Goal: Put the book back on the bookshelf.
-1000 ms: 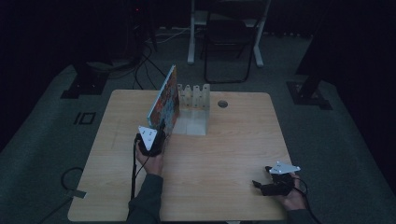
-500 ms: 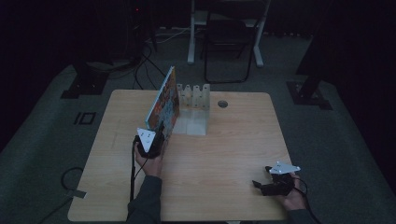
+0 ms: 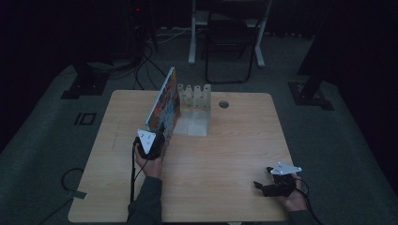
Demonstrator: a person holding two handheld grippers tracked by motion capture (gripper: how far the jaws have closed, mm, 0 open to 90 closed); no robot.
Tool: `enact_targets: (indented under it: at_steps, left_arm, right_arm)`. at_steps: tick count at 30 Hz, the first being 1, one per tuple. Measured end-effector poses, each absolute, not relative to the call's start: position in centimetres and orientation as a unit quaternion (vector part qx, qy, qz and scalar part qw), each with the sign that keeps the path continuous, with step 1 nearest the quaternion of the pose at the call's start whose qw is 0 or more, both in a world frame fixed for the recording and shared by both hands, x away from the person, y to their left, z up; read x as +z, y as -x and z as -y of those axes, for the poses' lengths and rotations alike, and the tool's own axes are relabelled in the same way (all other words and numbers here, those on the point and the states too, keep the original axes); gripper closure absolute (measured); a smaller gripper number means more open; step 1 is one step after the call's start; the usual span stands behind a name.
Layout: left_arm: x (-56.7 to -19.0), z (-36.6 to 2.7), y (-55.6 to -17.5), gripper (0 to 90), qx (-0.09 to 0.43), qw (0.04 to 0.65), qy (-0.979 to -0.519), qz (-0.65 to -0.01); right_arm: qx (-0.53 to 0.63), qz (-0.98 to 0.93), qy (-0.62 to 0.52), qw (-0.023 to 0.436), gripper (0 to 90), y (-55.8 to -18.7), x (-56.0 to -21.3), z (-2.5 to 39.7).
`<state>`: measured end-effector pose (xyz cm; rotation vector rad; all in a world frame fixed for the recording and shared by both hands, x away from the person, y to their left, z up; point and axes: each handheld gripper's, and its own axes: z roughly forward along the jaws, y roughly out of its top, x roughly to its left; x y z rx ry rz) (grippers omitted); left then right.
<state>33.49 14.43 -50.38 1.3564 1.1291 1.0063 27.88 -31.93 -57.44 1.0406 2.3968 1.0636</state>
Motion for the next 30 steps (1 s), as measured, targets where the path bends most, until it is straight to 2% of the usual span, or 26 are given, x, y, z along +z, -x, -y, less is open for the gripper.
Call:
enact_targets:
  at_steps: [24, 30]
  left_arm:
    - [-50.8, -15.5, -33.6, 76.1, 0.435, 0.513, -0.569, -0.473]
    - [-51.2, -15.6, -33.7, 71.8, 0.429, 0.511, -0.578, -0.470]
  right_arm:
    - [0.372, -0.839, -0.363, 0.160, 13.2, -27.9, -57.5, 31.9]
    - [0.372, -0.839, -0.364, 0.160, 13.2, -27.9, -57.4, 31.9]
